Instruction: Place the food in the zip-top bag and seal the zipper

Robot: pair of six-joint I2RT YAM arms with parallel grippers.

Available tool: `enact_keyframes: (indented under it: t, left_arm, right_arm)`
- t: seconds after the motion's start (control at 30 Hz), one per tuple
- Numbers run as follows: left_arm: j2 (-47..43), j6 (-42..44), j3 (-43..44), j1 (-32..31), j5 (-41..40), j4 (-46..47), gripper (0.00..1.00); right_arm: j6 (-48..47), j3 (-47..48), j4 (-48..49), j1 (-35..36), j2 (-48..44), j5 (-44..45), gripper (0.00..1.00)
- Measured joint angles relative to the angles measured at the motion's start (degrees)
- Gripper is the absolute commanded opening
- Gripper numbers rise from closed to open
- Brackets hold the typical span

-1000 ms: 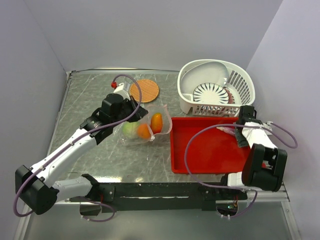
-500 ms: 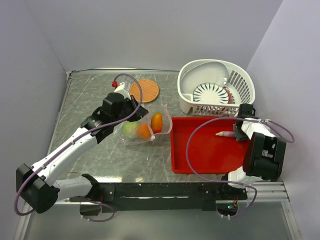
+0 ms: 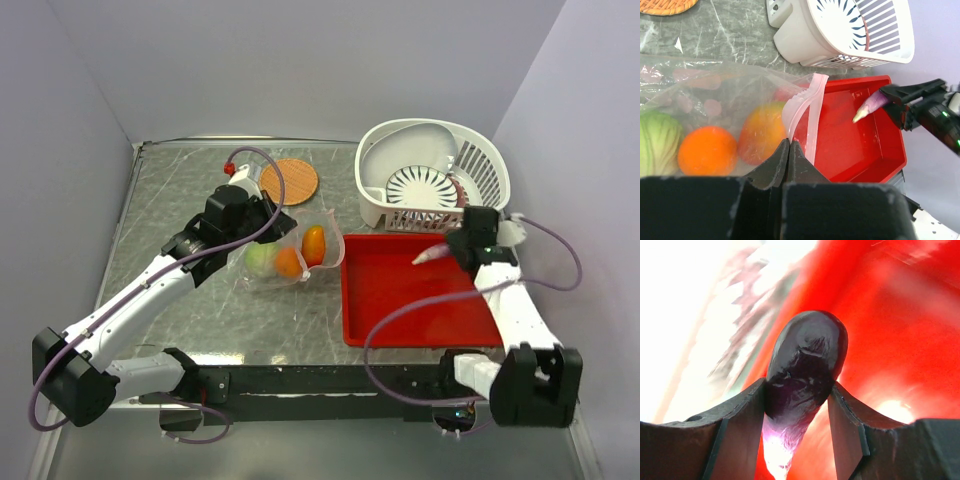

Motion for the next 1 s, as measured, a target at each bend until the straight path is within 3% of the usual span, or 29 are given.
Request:
enact_keyframes:
  t: [0.2,0.5,0.83,1.0]
  left_arm:
    - [0.0,-0.24,0.0,0.0,0.0,0.0,0.01]
    - [0.31,-0.31,0.31,0.0,0.02,-0.07,0.01]
    - [1.66,-0.66,2.43,0.04,0.68,-0.09,0.01]
    - [1.81,-0.74,2.58,0.07,0.9,-0.09,0.01]
  right_arm:
    - [-0.13,3.45,0.24,20.81,-8.83,3.23,0.1]
    - [-1.18,21.9,4.74,42.75,-0.46,16.9,0.11]
    - [-3.08,24.41,11.72,57.57,14.27,27.45,0.12]
    - [-2.08,24.37,14.01,61.22,18.4,28.92,0.32]
